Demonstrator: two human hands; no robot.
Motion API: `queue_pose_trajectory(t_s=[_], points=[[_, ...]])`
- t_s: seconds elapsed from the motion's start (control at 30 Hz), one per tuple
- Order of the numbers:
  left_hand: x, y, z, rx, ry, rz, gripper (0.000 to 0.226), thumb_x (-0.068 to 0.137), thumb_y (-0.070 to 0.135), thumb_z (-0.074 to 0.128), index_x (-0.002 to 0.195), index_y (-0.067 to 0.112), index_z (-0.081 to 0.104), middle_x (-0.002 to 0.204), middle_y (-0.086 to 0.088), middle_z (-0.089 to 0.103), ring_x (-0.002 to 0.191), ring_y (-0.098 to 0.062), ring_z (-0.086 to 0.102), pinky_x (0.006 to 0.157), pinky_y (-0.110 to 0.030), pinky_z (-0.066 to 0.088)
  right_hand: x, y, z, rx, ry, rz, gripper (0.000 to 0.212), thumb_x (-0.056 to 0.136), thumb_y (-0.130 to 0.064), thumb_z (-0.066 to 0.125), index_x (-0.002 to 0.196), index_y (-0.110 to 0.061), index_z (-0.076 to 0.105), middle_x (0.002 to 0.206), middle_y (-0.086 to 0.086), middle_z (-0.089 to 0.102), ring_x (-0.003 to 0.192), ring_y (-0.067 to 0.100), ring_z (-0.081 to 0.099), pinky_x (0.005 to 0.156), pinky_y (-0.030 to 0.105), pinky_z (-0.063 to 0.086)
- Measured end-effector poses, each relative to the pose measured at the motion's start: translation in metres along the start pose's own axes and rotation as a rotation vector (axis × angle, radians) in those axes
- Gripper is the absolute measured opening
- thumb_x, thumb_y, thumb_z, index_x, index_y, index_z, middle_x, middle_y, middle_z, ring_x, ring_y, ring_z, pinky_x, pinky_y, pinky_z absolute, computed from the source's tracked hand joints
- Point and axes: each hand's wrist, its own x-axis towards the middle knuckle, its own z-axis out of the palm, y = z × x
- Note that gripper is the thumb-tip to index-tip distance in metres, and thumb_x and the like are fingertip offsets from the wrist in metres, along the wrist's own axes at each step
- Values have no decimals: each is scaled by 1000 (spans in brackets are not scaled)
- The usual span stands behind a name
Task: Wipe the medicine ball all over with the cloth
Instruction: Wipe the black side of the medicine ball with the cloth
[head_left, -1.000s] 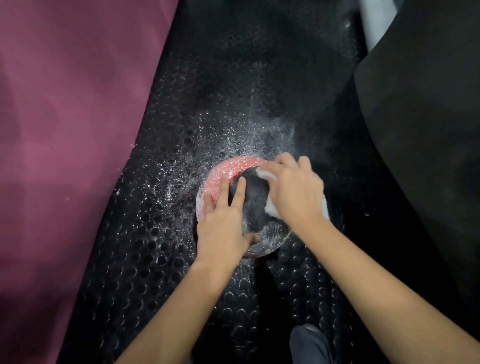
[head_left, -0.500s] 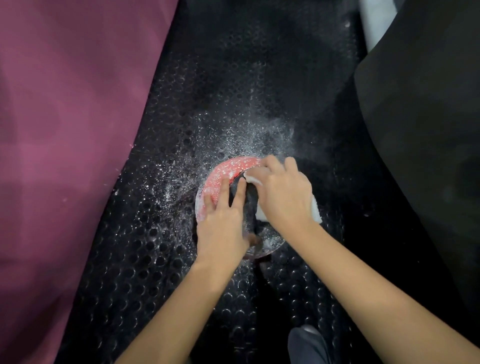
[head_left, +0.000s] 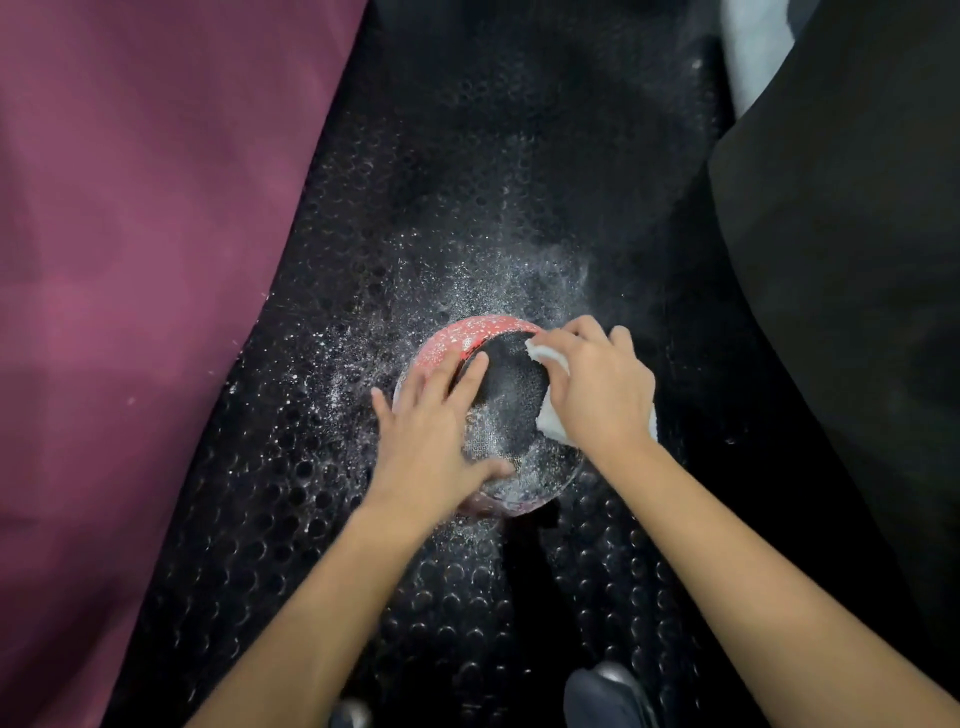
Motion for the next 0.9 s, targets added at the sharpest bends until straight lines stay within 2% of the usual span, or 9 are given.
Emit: queue_pose_trajectory(t_s=[0.07, 0.17, 0.33, 0.5, 0.57, 0.63, 0.67, 0.8, 0.9], points=[[4, -13, 1, -77, -22, 17, 123, 60, 74, 64, 141, 43, -23, 155, 18, -20, 147, -16, -16, 117, -52, -9, 7, 3, -2, 21, -57, 2, 25, 99, -28, 47, 117, -39, 62, 112, -9, 55, 100, 21, 43, 63, 30, 33], [9, -21, 7, -218, -65, 18, 136, 50, 74, 70, 140, 45, -28, 150, 21, -35, 143, -14, -27, 117, -53, -8, 13, 7, -1, 51, -72, 30, 26, 99, -28, 47, 117, -40, 61, 112, -10, 54, 101, 19, 43, 65, 30, 32], [20, -21, 10, -350, -32, 18, 146, 44, 65, 81, 149, 41, -17, 153, 25, -27, 146, -10, -20, 117, -56, 1, 21, 6, -2, 1, -53, 20, 25, 99, -28, 47, 115, -39, 63, 111, -8, 54, 101, 21, 43, 64, 29, 29], [23, -18, 7, -396, -6, 28, 143, 45, 63, 83, 153, 40, -8, 157, 24, -18, 147, -15, -17, 117, -62, 6, -9, -12, 4, -136, 158, -214, 23, 70, -8, 78, 85, -25, 73, 82, 0, 61, 69, 26, 51, 50, 25, 26], [21, -15, 9, -413, -6, 24, 144, 44, 63, 84, 152, 42, -9, 157, 26, -19, 147, -14, -17, 115, -65, 7, 1, -9, -3, -150, 113, -210, 26, 78, -8, 71, 95, -29, 72, 93, 0, 61, 80, 27, 51, 54, 28, 29], [20, -13, 12, -414, -5, 20, 144, 44, 63, 84, 151, 44, -10, 156, 27, -20, 146, -12, -19, 113, -67, 7, 15, -8, -7, -141, 4, -81, 29, 92, -14, 54, 111, -32, 66, 110, -2, 56, 97, 25, 46, 63, 31, 31], [20, -12, 13, -411, -3, 20, 144, 44, 62, 85, 151, 44, -11, 156, 26, -20, 146, -12, -19, 113, -67, 8, 14, -11, -7, -147, -11, -70, 28, 93, -16, 52, 112, -32, 65, 112, -3, 54, 100, 25, 45, 64, 32, 31], [18, -18, 12, -412, 1, 25, 143, 46, 60, 86, 149, 45, -12, 156, 26, -19, 146, -12, -18, 114, -66, 7, -5, -27, -3, -170, 34, -266, 20, 81, -12, 68, 93, -27, 71, 95, 0, 60, 85, 26, 49, 57, 32, 29], [14, -18, 15, -413, 5, 22, 143, 45, 62, 85, 149, 47, -12, 154, 30, -22, 146, -12, -20, 112, -65, 8, 18, -23, -9, -161, -41, -160, 30, 90, -14, 58, 114, -31, 63, 113, -2, 54, 101, 26, 44, 66, 32, 31]])
